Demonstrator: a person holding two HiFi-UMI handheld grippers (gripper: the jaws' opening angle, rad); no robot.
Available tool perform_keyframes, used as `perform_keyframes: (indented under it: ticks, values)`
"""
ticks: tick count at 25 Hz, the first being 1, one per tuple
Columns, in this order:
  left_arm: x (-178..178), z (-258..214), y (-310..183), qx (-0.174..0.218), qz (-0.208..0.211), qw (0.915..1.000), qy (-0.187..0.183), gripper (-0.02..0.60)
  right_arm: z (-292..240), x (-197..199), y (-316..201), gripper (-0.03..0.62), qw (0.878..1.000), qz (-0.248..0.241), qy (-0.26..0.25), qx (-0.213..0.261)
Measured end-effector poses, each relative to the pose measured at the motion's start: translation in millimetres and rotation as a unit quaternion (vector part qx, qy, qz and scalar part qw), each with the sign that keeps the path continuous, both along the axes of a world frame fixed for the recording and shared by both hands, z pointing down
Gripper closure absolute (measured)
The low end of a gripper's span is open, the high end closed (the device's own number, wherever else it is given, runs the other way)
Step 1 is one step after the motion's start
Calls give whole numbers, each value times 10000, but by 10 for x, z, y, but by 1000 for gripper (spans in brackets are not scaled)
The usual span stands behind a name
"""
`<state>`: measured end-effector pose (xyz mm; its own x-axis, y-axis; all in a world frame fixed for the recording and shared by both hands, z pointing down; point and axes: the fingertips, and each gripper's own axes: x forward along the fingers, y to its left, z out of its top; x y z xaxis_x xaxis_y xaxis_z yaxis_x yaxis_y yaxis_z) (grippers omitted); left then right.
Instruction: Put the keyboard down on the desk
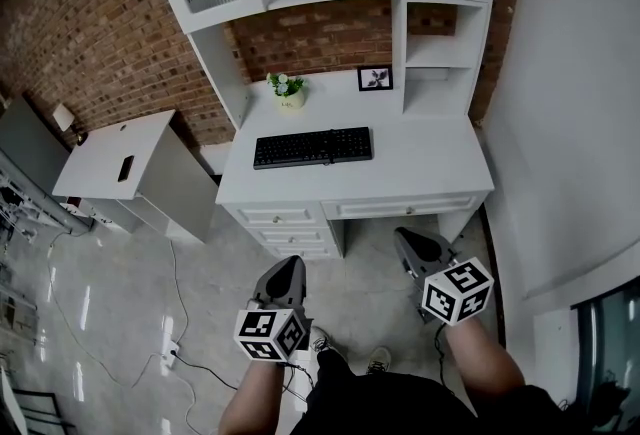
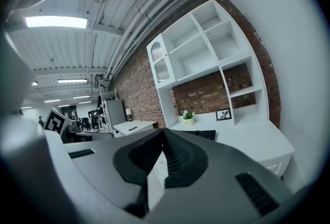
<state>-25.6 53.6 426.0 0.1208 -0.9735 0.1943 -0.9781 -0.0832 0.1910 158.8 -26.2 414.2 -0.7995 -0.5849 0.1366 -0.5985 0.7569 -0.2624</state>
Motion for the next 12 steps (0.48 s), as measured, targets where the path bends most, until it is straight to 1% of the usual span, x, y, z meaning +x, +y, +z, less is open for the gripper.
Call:
perform_keyframes:
  ticks: [12]
  values:
    - [31, -26, 45, 25, -41, 10000, 44, 565, -45, 14, 49, 577, 10000, -54, -16, 17]
